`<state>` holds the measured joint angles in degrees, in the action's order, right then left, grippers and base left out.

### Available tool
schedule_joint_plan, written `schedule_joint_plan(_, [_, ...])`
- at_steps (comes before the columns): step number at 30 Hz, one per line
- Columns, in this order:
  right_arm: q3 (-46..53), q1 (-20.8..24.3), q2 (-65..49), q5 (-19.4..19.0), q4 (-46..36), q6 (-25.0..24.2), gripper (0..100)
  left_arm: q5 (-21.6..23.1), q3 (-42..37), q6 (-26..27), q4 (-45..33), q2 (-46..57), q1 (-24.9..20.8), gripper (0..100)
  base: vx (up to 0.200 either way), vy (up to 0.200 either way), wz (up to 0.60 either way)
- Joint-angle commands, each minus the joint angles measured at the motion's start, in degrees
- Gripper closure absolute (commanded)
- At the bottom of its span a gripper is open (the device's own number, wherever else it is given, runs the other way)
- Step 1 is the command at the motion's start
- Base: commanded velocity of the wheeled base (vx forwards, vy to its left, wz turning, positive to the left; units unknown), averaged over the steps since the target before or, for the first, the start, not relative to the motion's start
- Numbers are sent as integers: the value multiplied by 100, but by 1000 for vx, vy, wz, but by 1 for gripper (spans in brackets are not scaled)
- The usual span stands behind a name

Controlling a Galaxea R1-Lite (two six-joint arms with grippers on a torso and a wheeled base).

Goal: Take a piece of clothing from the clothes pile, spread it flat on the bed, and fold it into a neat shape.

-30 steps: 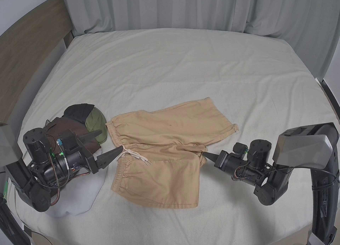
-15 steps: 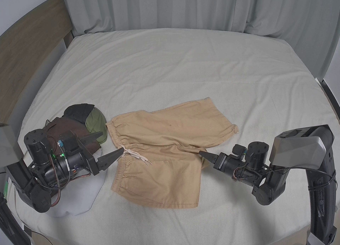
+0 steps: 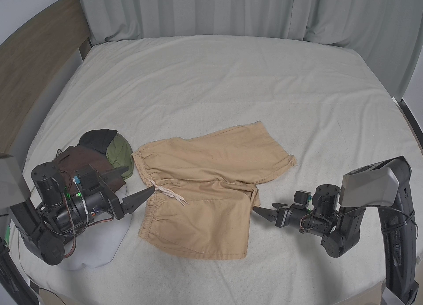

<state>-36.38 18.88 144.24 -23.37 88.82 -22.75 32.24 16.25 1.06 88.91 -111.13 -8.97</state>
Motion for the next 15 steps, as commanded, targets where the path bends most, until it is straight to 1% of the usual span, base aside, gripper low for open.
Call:
schedule_joint_plan(1, [-89,-95,254,-212,4,447,0,1,1,-1,4,-23,1,0,0,0,0])
schedule_joint_plan(6, [-335,-34,254,-203,4,447,0,1,1,-1,4,-14,-8,0,0,0,0])
schedule_joint_plan(15, [-502,1,254,-194,12,447,0,1,-8,-1,4,-14,-8,0,0,0,0])
